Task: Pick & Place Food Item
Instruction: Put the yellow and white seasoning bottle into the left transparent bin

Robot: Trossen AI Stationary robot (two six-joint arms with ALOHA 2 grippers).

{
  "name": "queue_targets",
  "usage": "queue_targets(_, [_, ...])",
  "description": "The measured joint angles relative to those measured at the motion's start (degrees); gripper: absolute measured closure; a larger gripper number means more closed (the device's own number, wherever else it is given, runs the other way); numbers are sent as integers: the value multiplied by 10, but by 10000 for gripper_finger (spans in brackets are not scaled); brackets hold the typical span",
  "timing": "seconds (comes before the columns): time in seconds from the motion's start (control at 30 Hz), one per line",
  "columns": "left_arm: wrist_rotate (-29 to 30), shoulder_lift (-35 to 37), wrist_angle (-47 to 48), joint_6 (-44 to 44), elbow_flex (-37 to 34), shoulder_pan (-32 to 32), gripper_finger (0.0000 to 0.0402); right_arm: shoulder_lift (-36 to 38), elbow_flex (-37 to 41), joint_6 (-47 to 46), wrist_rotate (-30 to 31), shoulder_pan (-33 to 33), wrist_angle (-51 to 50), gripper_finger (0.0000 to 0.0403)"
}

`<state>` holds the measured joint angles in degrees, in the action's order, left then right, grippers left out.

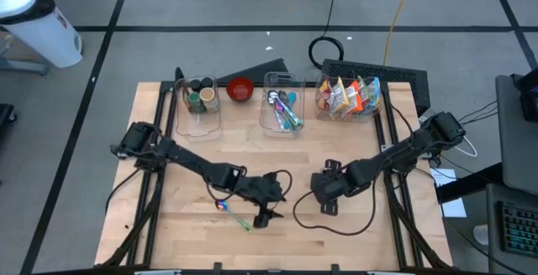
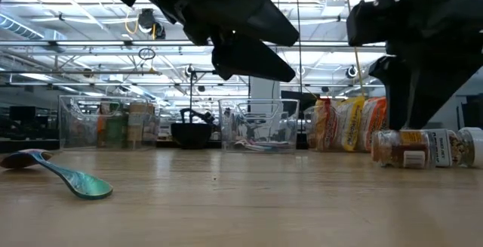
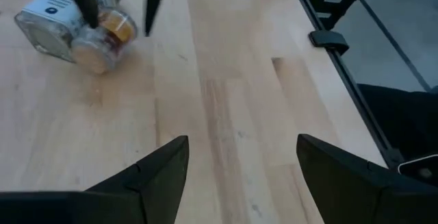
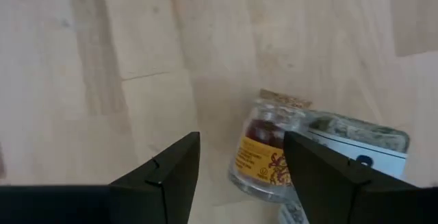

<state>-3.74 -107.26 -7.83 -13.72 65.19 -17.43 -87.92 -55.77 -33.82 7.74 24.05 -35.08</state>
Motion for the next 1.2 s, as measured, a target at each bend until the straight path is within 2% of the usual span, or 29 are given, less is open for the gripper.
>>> queue_targets(0.27, [44, 0, -11, -6, 0, -16, 121, -1, 6, -15, 14, -1, -22, 200])
queue_targets(0.63, [44, 0, -32, -8, 0, -10, 121, 1, 58, -48, 13, -1, 0, 200])
queue_targets(1.2, [44, 0, -32, -17, 0, -7, 121, 0, 63, -43, -6, -12, 6, 200])
